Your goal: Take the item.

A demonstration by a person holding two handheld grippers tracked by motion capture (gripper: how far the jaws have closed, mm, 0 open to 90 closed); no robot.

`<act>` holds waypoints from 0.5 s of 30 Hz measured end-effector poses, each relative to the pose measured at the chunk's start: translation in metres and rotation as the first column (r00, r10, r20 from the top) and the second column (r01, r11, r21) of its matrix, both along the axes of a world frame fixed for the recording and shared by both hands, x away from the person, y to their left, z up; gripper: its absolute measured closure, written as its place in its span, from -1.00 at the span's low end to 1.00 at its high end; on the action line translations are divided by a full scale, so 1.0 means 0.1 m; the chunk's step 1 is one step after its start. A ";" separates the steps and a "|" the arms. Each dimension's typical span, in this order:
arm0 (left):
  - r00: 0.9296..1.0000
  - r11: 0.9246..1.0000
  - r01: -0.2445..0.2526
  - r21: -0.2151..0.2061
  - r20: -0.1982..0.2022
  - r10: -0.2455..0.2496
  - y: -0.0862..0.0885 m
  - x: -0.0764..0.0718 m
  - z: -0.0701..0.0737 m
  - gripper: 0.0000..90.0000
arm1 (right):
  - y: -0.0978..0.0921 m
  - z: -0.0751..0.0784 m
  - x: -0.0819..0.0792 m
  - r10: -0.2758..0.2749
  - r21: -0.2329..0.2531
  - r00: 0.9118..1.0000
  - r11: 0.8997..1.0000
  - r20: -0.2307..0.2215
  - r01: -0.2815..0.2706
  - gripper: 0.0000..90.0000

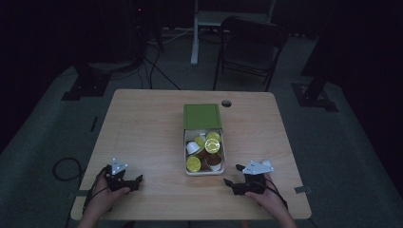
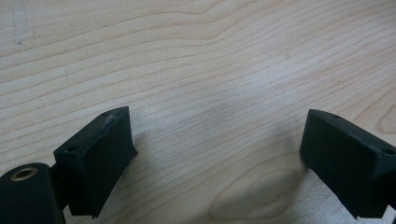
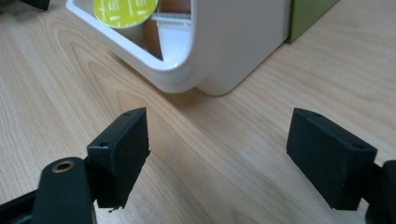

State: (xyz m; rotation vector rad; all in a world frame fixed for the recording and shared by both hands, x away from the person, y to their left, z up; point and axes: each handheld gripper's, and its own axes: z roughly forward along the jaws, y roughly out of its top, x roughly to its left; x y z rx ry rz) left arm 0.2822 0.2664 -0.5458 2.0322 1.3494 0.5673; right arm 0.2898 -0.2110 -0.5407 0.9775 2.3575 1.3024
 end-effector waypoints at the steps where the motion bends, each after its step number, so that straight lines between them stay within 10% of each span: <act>1: 1.000 1.000 0.000 -0.001 0.000 0.000 0.00 0.00 0.00 -0.77 | 0.00 -0.02 0.01 0.003 -0.005 1.000 1.000 -0.004 -0.003 -0.55; 15: 1.000 1.000 0.001 -0.001 0.000 -0.001 0.00 0.00 0.00 -0.77 | 0.03 -0.08 0.02 0.037 -0.105 0.997 0.994 -0.062 -0.044 -0.60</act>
